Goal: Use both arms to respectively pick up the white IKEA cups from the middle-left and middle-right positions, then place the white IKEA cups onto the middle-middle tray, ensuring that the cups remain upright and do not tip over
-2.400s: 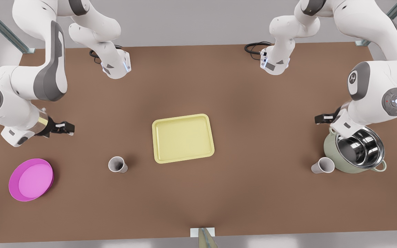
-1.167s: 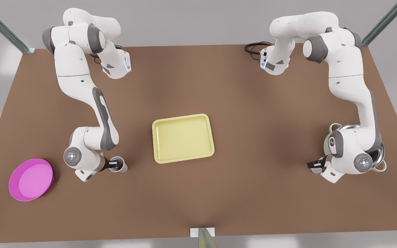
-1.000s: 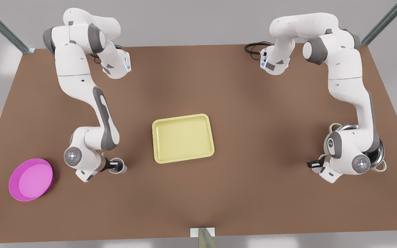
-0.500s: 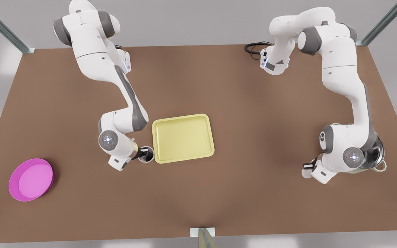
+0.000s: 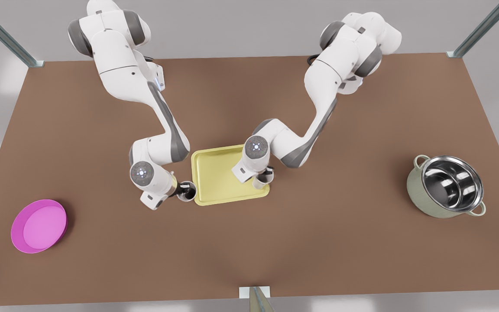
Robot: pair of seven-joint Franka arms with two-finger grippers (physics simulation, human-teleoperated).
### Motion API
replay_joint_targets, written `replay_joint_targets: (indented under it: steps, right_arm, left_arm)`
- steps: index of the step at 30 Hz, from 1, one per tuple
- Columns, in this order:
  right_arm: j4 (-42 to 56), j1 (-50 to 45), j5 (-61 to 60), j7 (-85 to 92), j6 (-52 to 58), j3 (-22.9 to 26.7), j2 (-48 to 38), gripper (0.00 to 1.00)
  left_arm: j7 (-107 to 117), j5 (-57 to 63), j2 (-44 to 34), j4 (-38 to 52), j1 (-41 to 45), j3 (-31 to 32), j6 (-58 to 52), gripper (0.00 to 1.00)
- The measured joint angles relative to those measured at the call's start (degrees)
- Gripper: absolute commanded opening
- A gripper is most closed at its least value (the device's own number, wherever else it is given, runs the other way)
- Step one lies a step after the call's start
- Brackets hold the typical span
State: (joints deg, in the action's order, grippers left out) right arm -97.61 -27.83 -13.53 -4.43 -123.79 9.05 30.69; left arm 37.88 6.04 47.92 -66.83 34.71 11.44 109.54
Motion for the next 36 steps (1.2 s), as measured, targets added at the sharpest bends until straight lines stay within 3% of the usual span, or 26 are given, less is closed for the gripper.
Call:
replay_joint_targets:
  steps: [13,14,15,16,36]
  right_arm:
    - [-5.95,-3.51,-1.07,-2.22,-6.87,-0.08,-2.24,0.21]
    - [-5.95,-4.13,-1.46,-2.35,-7.23,-0.08,-2.25,0.21]
    - [-5.98,-4.89,-1.82,-2.48,-7.65,-0.09,-2.25,0.21]
    - [-6.05,-5.56,-2.16,-2.59,-8.06,-0.09,-2.25,0.21]
    - [-17.44,-9.24,-4.0,-3.89,-17.76,-0.44,-4.94,0.21]
  left_arm:
    - [19.17,3.15,2.93,-0.17,4.12,-0.1,-0.36,0.21]
    - [20.18,3.14,3.12,-0.17,4.12,-0.07,-0.72,0.42]
    - [21.11,3.09,3.22,-0.16,4.13,-0.05,-1.03,0.85]
    - [21.96,3.07,3.27,-0.04,4.14,-0.03,-1.51,1.0]
    - [32.05,2.83,3.73,4.53,3.12,-0.02,-5.35,1.0]
